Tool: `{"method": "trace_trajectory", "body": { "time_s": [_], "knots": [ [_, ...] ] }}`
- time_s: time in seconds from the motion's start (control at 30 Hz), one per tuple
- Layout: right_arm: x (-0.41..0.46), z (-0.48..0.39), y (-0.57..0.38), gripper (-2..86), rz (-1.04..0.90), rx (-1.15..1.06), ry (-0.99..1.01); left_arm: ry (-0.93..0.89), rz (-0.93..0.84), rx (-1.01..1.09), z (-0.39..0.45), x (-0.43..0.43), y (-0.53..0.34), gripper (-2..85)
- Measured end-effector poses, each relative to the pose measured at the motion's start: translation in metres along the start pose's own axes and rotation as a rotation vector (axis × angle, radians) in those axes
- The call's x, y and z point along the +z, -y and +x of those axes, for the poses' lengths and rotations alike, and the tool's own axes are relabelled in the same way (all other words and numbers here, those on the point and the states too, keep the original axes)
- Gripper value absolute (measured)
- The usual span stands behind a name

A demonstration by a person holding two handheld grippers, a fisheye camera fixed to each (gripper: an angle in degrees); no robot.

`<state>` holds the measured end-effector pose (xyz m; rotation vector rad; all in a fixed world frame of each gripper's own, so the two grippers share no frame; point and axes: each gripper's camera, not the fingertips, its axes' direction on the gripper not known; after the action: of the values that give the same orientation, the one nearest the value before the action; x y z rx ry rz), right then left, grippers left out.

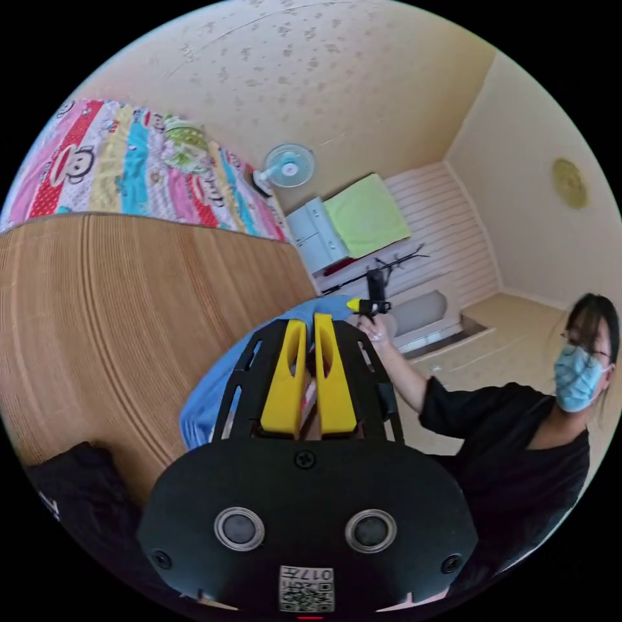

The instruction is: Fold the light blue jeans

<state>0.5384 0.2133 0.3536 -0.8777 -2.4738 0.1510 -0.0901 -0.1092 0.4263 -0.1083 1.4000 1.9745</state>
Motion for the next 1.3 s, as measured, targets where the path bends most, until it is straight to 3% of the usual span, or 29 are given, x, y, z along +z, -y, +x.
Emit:
{"method": "trace_trajectory", "body": {
  "time_s": [0.23, 0.37, 0.5, 0.67, 0.8, 1.07, 1.13, 1.3],
  "knots": [
    [0.084, 0.037, -0.086, 2.1, -0.127, 0.108, -0.060, 0.030, -0.125, -0.109, -0.076, 0.045, -0.102, 1.1],
    [0.138, 0.092, -0.185, 4.1, -0.172, 0.378, -0.007, 0.114, -0.243, -0.328, -0.121, 0.078, -0.200, 5.0],
    [0.166, 0.128, -0.251, 7.7, -0.180, 0.590, 0.029, 0.135, -0.232, -0.503, -0.158, 0.074, -0.250, 8.4],
    [0.155, 0.143, -0.231, 12.9, 0.006, 0.621, 0.029, 0.142, -0.057, -0.505, -0.197, 0.048, -0.212, 13.4],
    [0.165, 0.168, -0.173, 16.3, 0.075, 0.589, 0.025, 0.122, -0.030, -0.481, -0.240, 0.054, -0.158, 15.4],
    [0.241, 0.183, -0.107, 12.2, -0.074, 0.551, 0.006, 0.109, -0.272, -0.440, -0.294, 0.108, -0.118, 10.0],
    [0.255, 0.182, -0.111, 10.1, -0.086, 0.607, 0.034, 0.130, -0.243, -0.466, -0.290, 0.113, -0.129, 8.2],
    [0.246, 0.162, -0.146, 6.9, -0.040, 0.680, 0.252, 0.061, -0.251, -0.548, -0.272, 0.115, -0.152, 5.2]
  ]
}}
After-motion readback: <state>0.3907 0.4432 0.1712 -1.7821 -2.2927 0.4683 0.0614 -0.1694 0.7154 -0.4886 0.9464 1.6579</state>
